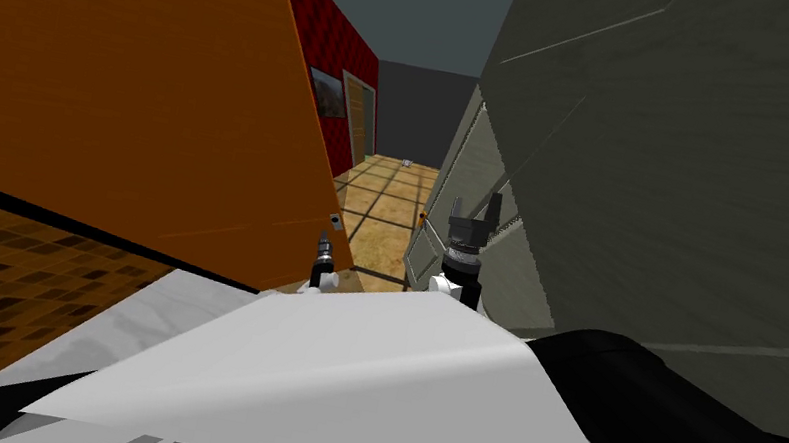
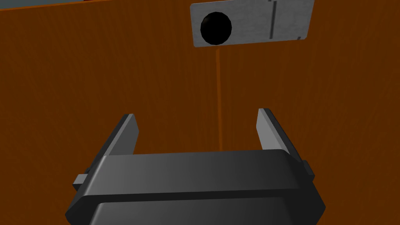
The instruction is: Push the door open
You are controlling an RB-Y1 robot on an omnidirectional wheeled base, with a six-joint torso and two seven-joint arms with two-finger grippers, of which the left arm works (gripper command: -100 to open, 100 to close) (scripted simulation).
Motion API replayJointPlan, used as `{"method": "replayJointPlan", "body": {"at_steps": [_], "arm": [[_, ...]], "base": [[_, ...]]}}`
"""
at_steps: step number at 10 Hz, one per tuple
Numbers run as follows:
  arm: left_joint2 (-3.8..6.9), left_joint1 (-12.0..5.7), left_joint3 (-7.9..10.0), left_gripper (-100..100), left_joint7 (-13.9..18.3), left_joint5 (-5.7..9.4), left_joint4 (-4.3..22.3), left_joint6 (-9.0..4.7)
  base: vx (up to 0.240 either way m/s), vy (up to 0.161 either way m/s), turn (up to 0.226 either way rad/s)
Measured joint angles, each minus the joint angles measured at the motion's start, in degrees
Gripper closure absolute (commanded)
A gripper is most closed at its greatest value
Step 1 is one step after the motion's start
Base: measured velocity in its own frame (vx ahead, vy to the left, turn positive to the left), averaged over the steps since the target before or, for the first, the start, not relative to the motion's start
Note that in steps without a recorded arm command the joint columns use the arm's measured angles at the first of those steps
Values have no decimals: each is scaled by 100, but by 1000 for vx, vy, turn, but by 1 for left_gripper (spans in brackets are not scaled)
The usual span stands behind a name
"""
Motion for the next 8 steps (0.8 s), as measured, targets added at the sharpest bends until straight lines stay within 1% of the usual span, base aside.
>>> {"method": "replayJointPlan", "body": {"at_steps": [1,2,4,6,7,8], "arm": [[73,-34,5,-100,7,5,88,-47],[117,-49,13,-100,9,11,128,-92],[137,-23,20,-100,-6,17,123,-136],[68,-20,31,-100,-15,26,161,-195],[-21,5,35,-100,-33,29,134,-210],[-121,1,46,-100,-45,36,147,-224]], "base": [[201,53,-17],[200,52,-24],[219,29,-27],[219,52,-32],[212,43,-10],[78,20,10]]}}
